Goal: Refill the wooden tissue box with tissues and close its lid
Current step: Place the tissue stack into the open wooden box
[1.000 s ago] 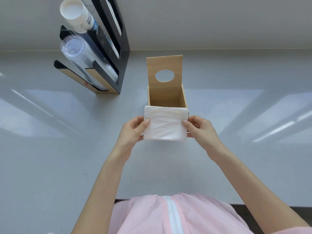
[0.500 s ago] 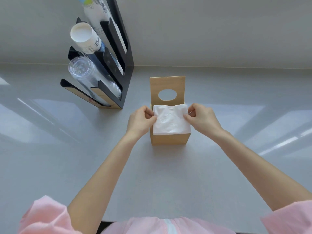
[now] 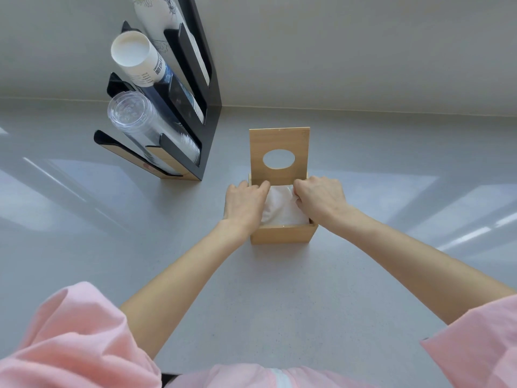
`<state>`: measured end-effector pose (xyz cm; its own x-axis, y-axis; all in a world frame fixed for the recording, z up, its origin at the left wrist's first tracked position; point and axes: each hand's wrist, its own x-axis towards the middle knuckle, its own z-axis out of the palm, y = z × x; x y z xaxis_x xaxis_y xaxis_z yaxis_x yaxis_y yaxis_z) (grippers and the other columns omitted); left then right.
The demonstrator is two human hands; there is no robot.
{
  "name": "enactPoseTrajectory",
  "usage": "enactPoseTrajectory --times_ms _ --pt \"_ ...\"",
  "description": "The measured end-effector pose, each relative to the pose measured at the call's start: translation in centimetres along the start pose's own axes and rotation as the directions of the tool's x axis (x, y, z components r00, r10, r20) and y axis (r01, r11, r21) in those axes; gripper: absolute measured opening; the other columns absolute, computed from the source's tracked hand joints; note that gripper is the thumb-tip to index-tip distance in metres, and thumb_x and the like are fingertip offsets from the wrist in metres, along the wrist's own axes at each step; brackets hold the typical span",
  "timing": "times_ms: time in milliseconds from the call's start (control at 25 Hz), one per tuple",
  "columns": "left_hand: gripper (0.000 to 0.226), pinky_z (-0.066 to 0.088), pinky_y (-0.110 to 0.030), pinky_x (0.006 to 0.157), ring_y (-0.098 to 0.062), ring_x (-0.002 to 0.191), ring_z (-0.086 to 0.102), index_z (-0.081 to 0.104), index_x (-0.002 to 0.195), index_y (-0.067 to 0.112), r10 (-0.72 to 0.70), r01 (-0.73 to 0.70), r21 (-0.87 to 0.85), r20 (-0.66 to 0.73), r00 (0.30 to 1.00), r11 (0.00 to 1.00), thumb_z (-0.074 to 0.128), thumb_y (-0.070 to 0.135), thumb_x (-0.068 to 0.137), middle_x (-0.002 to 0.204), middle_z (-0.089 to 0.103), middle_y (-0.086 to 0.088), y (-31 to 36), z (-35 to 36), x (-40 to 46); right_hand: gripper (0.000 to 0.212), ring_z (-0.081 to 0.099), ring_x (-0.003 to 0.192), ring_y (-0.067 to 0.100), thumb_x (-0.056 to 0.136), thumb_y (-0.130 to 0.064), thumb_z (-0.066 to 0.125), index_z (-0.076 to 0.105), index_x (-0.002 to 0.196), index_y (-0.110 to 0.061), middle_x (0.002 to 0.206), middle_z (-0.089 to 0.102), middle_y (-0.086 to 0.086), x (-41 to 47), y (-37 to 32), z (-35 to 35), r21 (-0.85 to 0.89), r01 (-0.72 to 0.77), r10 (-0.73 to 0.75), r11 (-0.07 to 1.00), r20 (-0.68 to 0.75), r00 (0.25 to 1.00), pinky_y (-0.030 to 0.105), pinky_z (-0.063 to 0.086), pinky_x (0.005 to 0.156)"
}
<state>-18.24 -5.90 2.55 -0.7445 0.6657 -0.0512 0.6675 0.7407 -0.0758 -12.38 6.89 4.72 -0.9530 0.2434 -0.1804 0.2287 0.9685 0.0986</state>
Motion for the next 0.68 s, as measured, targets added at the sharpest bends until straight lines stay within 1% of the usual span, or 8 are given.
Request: enactPoseTrajectory --times_ms 120,160,200,280,400,520,600,680 --pt "0.029 0.022 -0.031 0.070 -0.027 0.104 0.050 0.050 0.106 0.012 0.014 -0.020 0.078 0.083 0.996 0.997 0.051 -0.002 0.081 0.099 0.068 -0.007 0.2 -0.1 0.7 0.019 0.061 0.099 0.030 0.088 -0.004 0.050 0.063 0.100 -0.012 0.107 0.067 0.008 0.4 -0.6 0.7 -0.062 0.034 -0.030 0.997 0.064 0.998 0.024 0.014 0.044" --pt "0.028 0.022 -0.031 0.071 -0.026 0.105 0.050 0.051 0.106 0.012 0.015 -0.026 0.106 0.104 0.995 0.994 0.051 -0.002 0.081 0.100 0.068 -0.007 0.4 -0.2 0.9 0.015 0.061 0.097 0.029 0.088 -0.003 0.051 0.064 0.091 -0.011 0.106 0.068 0.008 0.5 -0.7 0.9 -0.085 0.044 -0.038 0.995 0.066 0.997 0.024 0.014 0.044" --pt "0.027 0.022 -0.031 0.072 -0.026 0.106 0.050 0.051 0.106 0.012 0.016 -0.032 0.131 0.121 0.993 0.991 0.051 0.000 0.082 0.101 0.068 -0.007 0.5 -0.3 1.1 0.016 0.061 0.092 0.030 0.087 -0.002 0.052 0.059 0.076 -0.011 0.104 0.068 0.008 0.5 -0.9 0.9 -0.099 0.047 -0.042 0.994 0.056 0.998 0.023 0.014 0.044" --pt "0.025 0.023 -0.030 0.073 -0.025 0.108 0.050 0.052 0.107 0.012 0.012 -0.038 0.173 0.147 0.989 0.984 0.052 0.003 0.084 0.103 0.068 -0.006 0.7 -0.3 1.2 0.038 0.056 0.081 0.029 0.085 0.000 0.052 0.036 0.054 -0.013 0.100 0.070 0.007 0.6 -1.3 1.1 -0.132 0.036 -0.030 0.991 0.049 0.998 0.022 0.014 0.043" --pt "0.020 0.022 -0.030 0.073 -0.024 0.110 0.049 0.055 0.106 0.013 0.012 -0.047 0.219 0.161 0.987 0.975 0.053 0.009 0.086 0.104 0.068 -0.004 0.9 -0.1 1.1 0.045 0.061 0.087 0.027 0.084 0.001 0.054 0.028 0.051 -0.015 0.098 0.070 0.005 0.6 -1.5 1.5 -0.149 0.028 -0.017 0.989 0.070 0.997 0.023 0.014 0.043" --pt "0.017 0.023 -0.030 0.072 -0.024 0.110 0.050 0.062 0.101 0.016 0.023 -0.059 0.195 0.179 0.984 0.979 0.053 0.010 0.088 0.104 0.068 -0.005 0.7 -0.2 1.1 0.025 0.060 0.086 0.026 0.083 0.000 0.056 0.049 0.063 -0.013 0.089 0.068 0.003 0.5 -1.6 1.3 -0.147 0.034 -0.021 0.989 0.089 0.996 0.022 0.015 0.043" --pt "0.017 0.025 -0.029 0.068 -0.024 0.109 0.051 0.064 0.101 0.015 0.038 -0.067 0.155 0.182 0.983 0.986 0.052 0.013 0.089 0.105 0.068 -0.006 0.4 -0.4 1.0 0.021 0.060 0.088 0.028 0.084 -0.002 0.056 0.049 0.067 -0.014 0.079 0.060 0.002 0.3 -1.4 0.9 -0.100 0.024 -0.014 0.995 0.100 0.995 0.022 0.015 0.044" --pt "0.019 0.028 -0.028 0.059 -0.026 0.106 0.054 0.064 0.103 0.013 0.040 -0.058 0.103 0.169 0.985 0.993 0.049 0.010 0.090 0.106 0.067 -0.008 0.2 -0.8 0.9 0.022 0.060 0.095 0.029 0.085 -0.002 0.053 0.045 0.067 -0.010 0.092 0.060 0.007 0.1 -0.9 0.3 -0.050 0.018 -0.014 0.999 0.071 0.997 0.023 0.015 0.044"
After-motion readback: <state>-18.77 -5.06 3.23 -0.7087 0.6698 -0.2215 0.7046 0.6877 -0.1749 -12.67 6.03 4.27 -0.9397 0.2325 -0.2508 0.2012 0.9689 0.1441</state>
